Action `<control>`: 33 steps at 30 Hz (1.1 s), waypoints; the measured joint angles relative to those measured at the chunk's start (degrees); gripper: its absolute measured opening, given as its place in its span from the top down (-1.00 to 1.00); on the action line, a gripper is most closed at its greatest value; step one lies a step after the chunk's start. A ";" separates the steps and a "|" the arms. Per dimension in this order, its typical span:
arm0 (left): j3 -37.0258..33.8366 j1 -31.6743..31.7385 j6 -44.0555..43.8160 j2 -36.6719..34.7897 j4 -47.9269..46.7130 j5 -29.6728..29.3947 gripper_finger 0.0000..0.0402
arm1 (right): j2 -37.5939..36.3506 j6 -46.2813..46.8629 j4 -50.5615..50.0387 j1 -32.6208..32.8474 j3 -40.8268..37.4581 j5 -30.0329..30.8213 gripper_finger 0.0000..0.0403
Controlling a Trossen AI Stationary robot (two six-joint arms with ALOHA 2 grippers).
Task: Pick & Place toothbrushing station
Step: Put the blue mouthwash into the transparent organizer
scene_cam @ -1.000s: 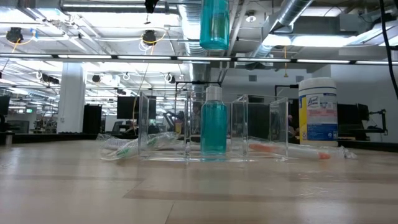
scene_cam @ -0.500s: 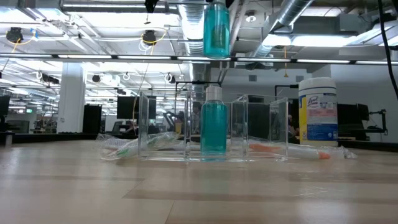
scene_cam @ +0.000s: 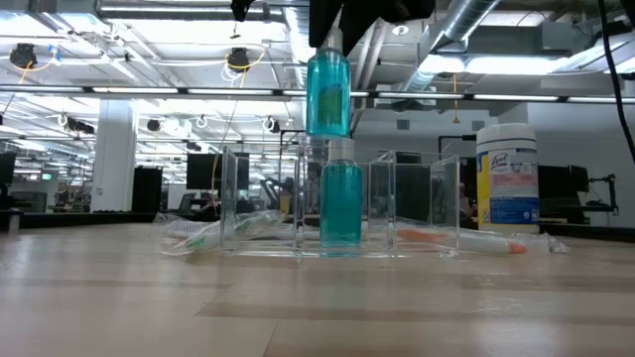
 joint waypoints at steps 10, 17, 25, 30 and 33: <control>-0.02 -0.02 0.00 0.00 -0.02 0.00 0.14 | -0.01 0.53 1.05 -0.26 -2.19 0.05 0.58; -0.02 -0.02 0.07 0.00 -0.04 -0.01 0.14 | -0.04 0.87 5.22 -0.68 -5.54 -1.16 0.58; -0.02 -0.02 1.20 0.00 -0.25 -0.02 0.14 | -0.02 0.56 5.69 -1.35 -5.53 -1.10 0.58; -0.49 0.00 1.26 0.00 -0.42 0.00 0.14 | -0.02 -0.02 5.64 -1.90 -5.53 -0.87 0.58; -1.63 -0.01 1.25 0.01 -0.43 0.00 0.14 | -0.02 -0.03 5.77 -1.83 -5.53 -0.90 0.58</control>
